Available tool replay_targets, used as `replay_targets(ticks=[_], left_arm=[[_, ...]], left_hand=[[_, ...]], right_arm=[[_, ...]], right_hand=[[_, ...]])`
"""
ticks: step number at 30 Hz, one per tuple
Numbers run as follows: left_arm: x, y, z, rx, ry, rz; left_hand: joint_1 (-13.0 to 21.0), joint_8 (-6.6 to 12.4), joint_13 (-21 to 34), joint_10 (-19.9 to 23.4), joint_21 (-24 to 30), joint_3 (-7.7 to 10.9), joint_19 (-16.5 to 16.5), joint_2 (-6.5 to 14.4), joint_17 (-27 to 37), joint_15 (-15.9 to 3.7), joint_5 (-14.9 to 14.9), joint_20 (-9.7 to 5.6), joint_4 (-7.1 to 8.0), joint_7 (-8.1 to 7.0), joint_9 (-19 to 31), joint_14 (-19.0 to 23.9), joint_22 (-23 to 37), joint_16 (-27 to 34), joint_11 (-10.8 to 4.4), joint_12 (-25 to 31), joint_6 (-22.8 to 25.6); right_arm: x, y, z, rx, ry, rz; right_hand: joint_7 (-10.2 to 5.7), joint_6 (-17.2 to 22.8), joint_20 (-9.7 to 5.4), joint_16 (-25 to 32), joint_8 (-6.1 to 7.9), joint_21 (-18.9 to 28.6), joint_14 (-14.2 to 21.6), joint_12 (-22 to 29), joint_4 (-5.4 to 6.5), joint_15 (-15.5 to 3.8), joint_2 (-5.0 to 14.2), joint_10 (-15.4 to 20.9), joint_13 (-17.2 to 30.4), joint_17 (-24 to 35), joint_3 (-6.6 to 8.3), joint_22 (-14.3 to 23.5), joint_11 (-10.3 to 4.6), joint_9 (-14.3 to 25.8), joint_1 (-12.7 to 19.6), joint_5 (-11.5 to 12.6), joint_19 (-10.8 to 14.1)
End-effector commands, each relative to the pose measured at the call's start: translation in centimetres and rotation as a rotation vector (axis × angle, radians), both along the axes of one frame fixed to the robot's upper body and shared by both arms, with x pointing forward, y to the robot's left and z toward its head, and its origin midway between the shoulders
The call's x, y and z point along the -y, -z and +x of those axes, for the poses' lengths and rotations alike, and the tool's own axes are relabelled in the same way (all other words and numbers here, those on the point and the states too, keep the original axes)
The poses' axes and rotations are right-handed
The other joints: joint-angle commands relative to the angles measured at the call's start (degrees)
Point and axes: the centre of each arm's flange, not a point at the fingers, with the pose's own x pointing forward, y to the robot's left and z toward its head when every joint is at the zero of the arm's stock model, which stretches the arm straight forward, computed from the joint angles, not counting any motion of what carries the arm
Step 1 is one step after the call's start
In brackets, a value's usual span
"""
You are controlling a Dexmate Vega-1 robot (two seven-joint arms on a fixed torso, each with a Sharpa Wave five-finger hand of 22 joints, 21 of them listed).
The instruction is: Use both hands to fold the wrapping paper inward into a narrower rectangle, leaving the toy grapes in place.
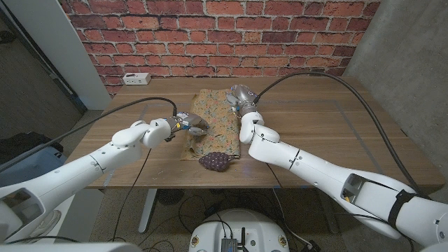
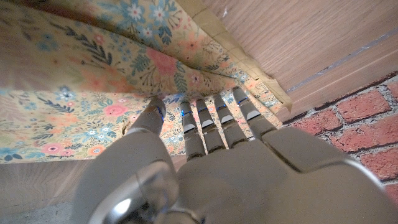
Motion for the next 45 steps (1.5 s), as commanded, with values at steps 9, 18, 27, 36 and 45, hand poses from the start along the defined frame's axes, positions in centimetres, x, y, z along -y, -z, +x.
replay_targets(ticks=[9,18,27,36,45], left_arm=[[-0.4,0.7,-0.5,0.010,0.020,-0.003],[-0.2,0.7,-0.5,0.012,0.025,-0.004],[-0.2,0.7,-0.5,0.011,0.024,-0.006],[-0.2,0.6,-0.1,0.004,0.019,-0.007],[0.0,0.4,0.1,0.006,0.029,-0.008]], left_hand=[[0.4,0.05,0.1,0.6,-0.4,-0.09,0.3,-0.8,0.2,-4.61,0.2,-0.28,-0.39,2.13,0.4,0.7,0.1,-0.1,0.15,0.1,3.2],[0.4,-0.10,0.1,0.5,-0.6,-0.08,0.4,-0.7,0.2,-4.64,0.2,-0.24,-0.31,2.21,0.5,0.7,0.2,-0.2,0.21,-0.1,3.3],[0.3,-0.32,0.1,0.5,-0.8,-0.06,0.5,-0.6,0.2,-4.59,0.2,-0.29,-0.13,2.27,0.5,0.6,0.2,-0.3,0.26,-0.2,3.1],[0.1,-0.43,0.1,0.5,-1.0,-0.07,0.5,-0.5,0.2,-4.64,0.2,-0.38,0.08,2.29,0.5,0.6,0.2,-0.3,0.26,-0.3,3.2],[-0.2,-0.61,0.1,0.4,-1.3,-0.10,0.6,-0.3,0.2,-4.57,0.2,-0.23,0.27,2.30,0.5,0.5,0.2,-0.3,0.35,-0.5,3.0]], right_arm=[[-2.3,-0.4,4.7,-0.131,0.115,-0.163],[-2.4,-0.2,6.2,-0.280,0.129,-0.189],[-3.4,0.5,7.7,-0.404,0.168,-0.291],[-4.5,2.1,8.4,-0.410,0.219,-0.422],[-4.9,2.4,9.2,-0.508,0.248,-0.480]], right_hand=[[-0.05,-8.7,-1.57,-1.5,-2.10,-3.4,-4.8,-1.2,3.74,-3.20,1.15,-5.5,-1.0,-1.0,-0.68,0.0,-3.98,-0.3,-6.2,-1.4,-3.2],[-1.36,-22.2,-5.23,-2.8,-2.00,-11.5,-16.8,-1.7,11.75,-5.01,-0.22,-19.4,-1.8,-4.0,-3.50,-0.1,-8.13,-0.6,-19.6,-0.7,-12.6],[-1.68,-31.6,-4.47,-3.0,-2.04,-18.7,-26.5,-1.5,12.71,-4.66,-0.77,-27.9,-1.9,-5.8,-6.66,0.0,-8.26,-0.7,-31.1,0.8,-22.6],[-2.12,-33.0,-5.62,-2.9,-1.53,-19.7,-28.9,-1.0,12.37,-4.70,-0.26,-29.0,-1.9,-6.2,-6.74,-0.1,-9.30,-0.7,-33.4,1.5,-25.4],[-0.36,-28.5,-3.37,-1.8,-0.27,-19.5,-27.5,0.1,11.37,-3.46,-3.97,-24.8,-2.0,-7.1,-8.19,-0.1,-6.45,-0.8,-35.4,1.5,-25.8]])
